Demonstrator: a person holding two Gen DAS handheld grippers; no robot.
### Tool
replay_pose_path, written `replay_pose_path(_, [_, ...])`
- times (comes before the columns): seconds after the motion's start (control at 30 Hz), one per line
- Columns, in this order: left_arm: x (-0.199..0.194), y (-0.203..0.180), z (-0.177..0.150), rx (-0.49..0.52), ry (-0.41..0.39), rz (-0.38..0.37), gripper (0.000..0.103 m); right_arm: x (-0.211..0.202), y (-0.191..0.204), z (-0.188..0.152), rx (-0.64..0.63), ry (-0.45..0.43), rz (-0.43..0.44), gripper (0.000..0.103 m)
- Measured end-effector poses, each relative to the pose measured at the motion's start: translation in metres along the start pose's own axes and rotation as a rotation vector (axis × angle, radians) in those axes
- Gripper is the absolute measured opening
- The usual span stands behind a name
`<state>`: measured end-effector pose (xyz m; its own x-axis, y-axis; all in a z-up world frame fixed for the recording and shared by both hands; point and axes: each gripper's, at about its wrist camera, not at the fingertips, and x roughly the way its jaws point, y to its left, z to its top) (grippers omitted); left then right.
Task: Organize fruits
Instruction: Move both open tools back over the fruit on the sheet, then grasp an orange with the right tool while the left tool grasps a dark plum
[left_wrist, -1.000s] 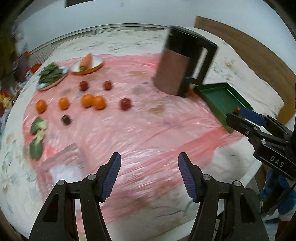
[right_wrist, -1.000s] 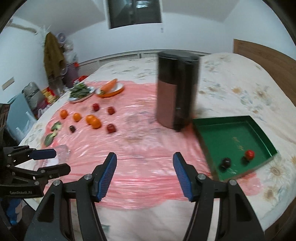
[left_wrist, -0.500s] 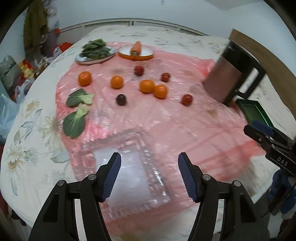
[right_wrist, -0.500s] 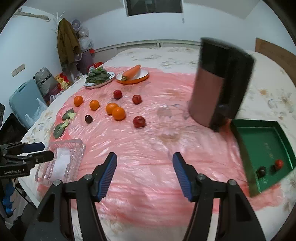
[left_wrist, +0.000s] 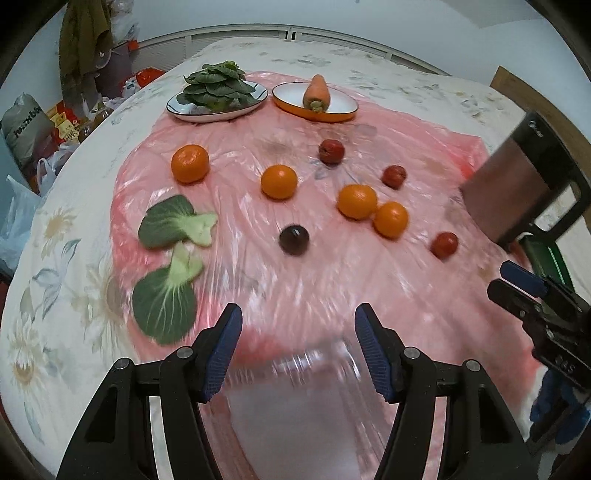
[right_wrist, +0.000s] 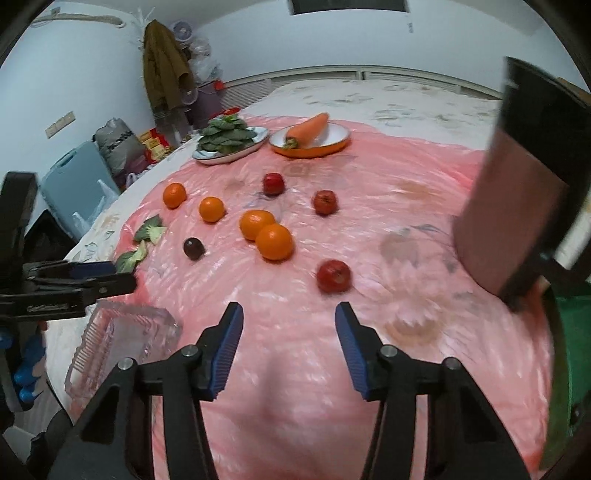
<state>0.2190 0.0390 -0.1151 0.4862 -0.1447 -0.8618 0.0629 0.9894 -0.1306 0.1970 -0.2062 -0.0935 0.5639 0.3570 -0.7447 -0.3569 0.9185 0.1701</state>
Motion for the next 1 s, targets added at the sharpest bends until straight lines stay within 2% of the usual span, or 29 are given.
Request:
replay_pose_path(0.17, [0.023,0.002,0.02,0.018,0.01,0.002,0.052,0.029,0.014,0.027,-0.063,0.004,0.037,0.055])
replay_pose_path(0.33, [0.043,0.002,0.033,0.041,0.03,0.007,0.047,0.069,0.018,0.047,-0.114,0.059,0.018,0.055])
replay_pose_path(0.73, [0.082,-0.001,0.049,0.095,0.071,0.021,0.041,0.125,0.015,0.056,-0.13,0.15,-0.02,0.055])
replay_pose_path(0.77, [0.085,-0.001,0.049,0.097,0.075,0.022,0.039,0.128,0.016,0.055,-0.135,0.156,-0.021,0.049])
replay_pose_path(0.8, [0.087,-0.001,0.049,0.096,0.079,0.022,0.036,0.131,0.016,0.055,-0.14,0.164,-0.021,0.037])
replay_pose_path(1.0, [0.092,0.0,0.045,0.108,0.079,0.027,0.023,0.138,0.015,0.054,-0.137,0.17,-0.011,0.034])
